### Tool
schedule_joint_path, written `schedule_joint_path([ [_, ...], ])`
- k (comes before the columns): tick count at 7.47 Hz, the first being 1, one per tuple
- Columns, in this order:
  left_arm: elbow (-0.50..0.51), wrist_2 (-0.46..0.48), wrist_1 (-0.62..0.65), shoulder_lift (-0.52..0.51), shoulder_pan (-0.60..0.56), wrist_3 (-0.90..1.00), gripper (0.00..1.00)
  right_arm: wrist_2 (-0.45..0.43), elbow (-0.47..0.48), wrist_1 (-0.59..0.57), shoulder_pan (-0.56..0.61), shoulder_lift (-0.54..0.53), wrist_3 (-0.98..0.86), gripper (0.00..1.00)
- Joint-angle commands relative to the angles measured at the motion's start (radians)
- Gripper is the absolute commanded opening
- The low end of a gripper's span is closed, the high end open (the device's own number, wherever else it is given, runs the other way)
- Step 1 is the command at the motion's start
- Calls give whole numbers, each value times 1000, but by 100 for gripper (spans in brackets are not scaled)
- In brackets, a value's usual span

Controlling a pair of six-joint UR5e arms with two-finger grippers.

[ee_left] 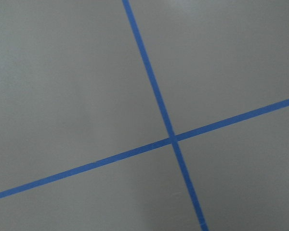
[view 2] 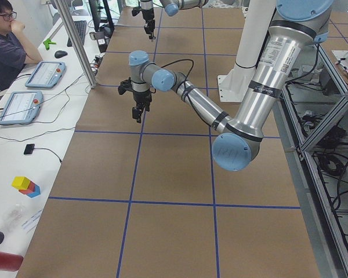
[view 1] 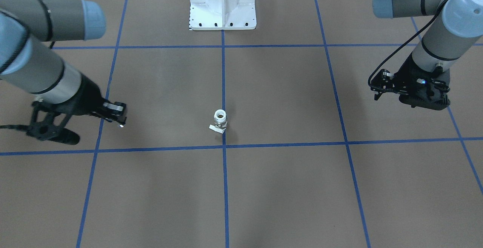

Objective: Assemble PPR valve and pipe with both arms
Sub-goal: 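Lift the fitting with the right gripper and carry it above the valve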

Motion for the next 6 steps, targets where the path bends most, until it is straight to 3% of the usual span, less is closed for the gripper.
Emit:
schedule_joint_path([
  [1, 25, -1, -21, 2, 0, 4, 100, -48, -113, -27, -96, 173, 135, 0],
  [2, 43, -2, -40, 2, 0, 4, 100, -63, -247, -85, -114, 318, 149, 0],
  [3, 62, -2, -55, 2, 1, 4, 100, -66, -332, -90, -145, 388, 154, 0],
  [6, 86, -40, -89, 2, 1, 4, 100, -114, -340, -83, -220, 387, 162, 0],
])
